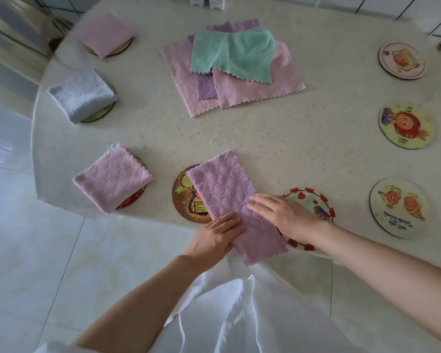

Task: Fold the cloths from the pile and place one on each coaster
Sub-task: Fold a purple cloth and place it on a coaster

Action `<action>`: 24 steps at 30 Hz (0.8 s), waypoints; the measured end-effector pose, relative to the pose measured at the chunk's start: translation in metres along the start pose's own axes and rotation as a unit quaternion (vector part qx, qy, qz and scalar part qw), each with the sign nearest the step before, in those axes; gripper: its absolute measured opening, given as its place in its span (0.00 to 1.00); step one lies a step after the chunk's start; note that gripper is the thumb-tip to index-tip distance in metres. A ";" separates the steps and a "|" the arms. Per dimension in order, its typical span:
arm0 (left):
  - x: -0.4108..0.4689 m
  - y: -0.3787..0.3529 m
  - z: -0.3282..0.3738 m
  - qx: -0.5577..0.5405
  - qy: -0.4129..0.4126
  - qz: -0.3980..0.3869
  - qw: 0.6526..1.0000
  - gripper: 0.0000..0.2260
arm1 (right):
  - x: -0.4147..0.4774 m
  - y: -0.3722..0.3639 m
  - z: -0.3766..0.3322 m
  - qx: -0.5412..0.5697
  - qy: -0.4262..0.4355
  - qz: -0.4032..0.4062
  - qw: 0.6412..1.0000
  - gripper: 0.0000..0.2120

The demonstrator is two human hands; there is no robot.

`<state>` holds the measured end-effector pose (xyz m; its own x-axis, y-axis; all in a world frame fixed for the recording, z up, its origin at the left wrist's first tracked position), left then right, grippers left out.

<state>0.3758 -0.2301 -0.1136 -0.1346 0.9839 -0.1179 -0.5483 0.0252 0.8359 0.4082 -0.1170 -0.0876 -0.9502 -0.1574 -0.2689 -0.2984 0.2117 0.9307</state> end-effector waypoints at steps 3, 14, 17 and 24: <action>-0.007 0.002 -0.005 -0.046 0.026 -0.004 0.999 0.18 | 0.001 -0.018 0.005 -0.049 0.057 -0.073 0.994 0.40; -0.015 0.018 -0.056 -0.305 0.309 0.092 0.896 0.09 | 0.010 -0.016 0.027 0.139 0.059 -0.059 0.987 0.22; -0.020 0.021 -0.077 -0.388 0.392 0.132 0.824 0.18 | 0.027 -0.015 0.047 0.255 -0.075 -0.112 0.957 0.15; -0.020 0.008 -0.120 -0.518 0.484 0.156 0.689 0.25 | 0.071 -0.009 0.074 0.330 -0.193 -0.073 0.921 0.20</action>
<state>0.2754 -0.2704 -0.1689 -0.5909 0.3222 -0.7396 -0.5957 -0.7925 0.1307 0.3373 -0.0587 -0.1333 -0.8187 0.0972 -0.5659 -0.2943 0.7752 0.5590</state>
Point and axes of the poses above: each hand's wrist, its own x-axis towards the middle knuckle, its own y-axis out of the back of the hand, z = x × y, the point moved 10 cm from there along x, towards the middle knuckle, and after that the axes turned 8 degrees about -z, right-handed, at the moved point
